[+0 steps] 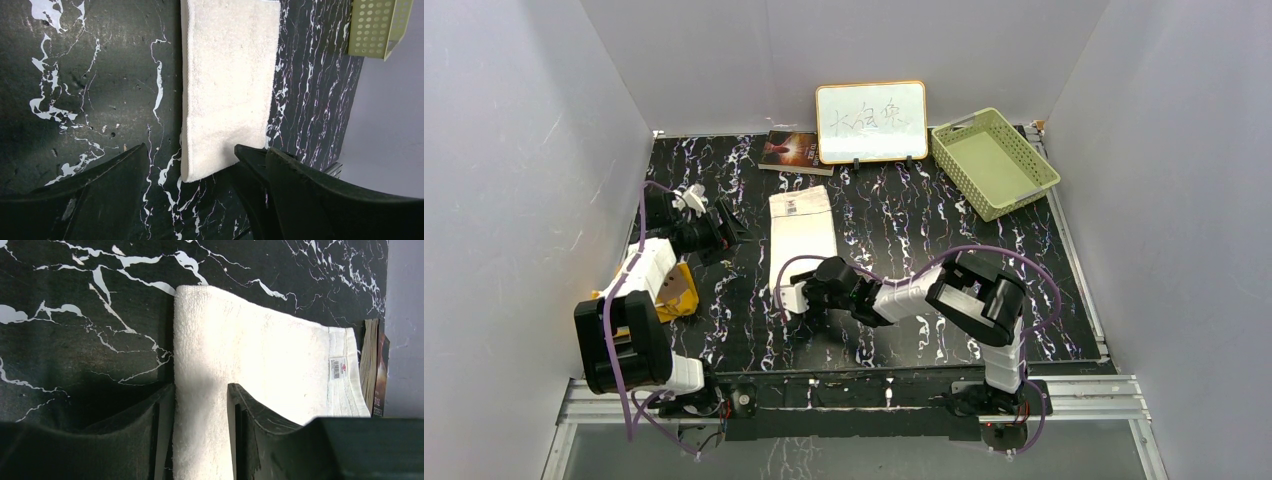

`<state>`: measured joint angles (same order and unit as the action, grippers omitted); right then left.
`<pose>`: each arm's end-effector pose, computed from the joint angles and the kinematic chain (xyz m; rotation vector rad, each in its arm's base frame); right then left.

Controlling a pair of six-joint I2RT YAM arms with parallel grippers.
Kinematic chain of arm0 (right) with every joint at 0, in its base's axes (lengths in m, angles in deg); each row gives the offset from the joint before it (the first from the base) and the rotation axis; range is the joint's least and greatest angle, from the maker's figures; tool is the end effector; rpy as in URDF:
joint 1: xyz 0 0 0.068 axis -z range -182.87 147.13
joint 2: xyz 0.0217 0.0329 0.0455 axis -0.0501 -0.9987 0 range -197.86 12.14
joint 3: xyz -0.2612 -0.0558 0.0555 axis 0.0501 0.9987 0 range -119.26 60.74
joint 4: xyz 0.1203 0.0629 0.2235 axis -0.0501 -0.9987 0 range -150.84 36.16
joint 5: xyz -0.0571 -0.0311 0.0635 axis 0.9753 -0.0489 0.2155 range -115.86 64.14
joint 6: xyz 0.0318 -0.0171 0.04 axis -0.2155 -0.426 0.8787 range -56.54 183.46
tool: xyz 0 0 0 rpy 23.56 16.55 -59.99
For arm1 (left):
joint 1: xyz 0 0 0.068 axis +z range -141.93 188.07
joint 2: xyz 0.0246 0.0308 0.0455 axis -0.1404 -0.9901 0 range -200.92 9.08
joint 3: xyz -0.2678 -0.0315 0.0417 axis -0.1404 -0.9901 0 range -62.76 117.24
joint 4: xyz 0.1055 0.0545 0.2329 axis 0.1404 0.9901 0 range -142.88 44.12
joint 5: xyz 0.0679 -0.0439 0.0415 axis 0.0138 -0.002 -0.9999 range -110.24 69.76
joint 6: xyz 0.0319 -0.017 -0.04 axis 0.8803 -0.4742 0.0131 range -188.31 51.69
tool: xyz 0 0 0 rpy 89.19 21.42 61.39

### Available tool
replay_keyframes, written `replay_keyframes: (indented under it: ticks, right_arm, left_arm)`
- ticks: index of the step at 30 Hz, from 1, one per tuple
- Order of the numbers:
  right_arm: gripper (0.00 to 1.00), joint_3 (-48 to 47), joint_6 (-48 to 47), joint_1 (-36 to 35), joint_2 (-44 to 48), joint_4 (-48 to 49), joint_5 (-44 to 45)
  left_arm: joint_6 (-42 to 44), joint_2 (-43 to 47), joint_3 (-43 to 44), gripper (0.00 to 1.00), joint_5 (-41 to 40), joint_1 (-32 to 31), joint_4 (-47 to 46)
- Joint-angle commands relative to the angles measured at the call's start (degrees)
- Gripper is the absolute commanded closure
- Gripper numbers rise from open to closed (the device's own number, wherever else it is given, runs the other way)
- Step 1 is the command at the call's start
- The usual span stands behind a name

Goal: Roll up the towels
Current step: Roll the towel at the center of the board.

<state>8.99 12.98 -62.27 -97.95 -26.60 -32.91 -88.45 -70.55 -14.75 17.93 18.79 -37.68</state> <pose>0.1916 0.3328 0.1280 -1.7739 1.1551 0.2227 0.2815 0.0309 0.2215 -0.3097 2.3086 -0.8707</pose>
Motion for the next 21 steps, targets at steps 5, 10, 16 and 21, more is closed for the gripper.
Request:
replay_keyframes:
  ticks: [5,10,16,21]
  right_arm:
    - [0.61,2.6,1.7,1.3,0.4,-2.0,1.3]
    - [0.73,2.6,1.9,1.6,0.0,-2.6,1.1]
    - [1.0,-2.6,6.5,1.9,2.3,-15.0,-3.0]
    - [1.0,-11.2,18.4,3.4,3.9,-30.9,-15.0]
  left_arm:
    - [0.8,-0.6,1.0,0.15,1.3,0.2,1.7]
    - [1.0,-1.0,0.7,0.15,1.3,0.3,1.6]
    - [1.3,-0.5,0.2,0.15,1.0,0.3,2.0]
    - [1.3,0.6,-1.9,0.16,3.2,0.3,0.0]
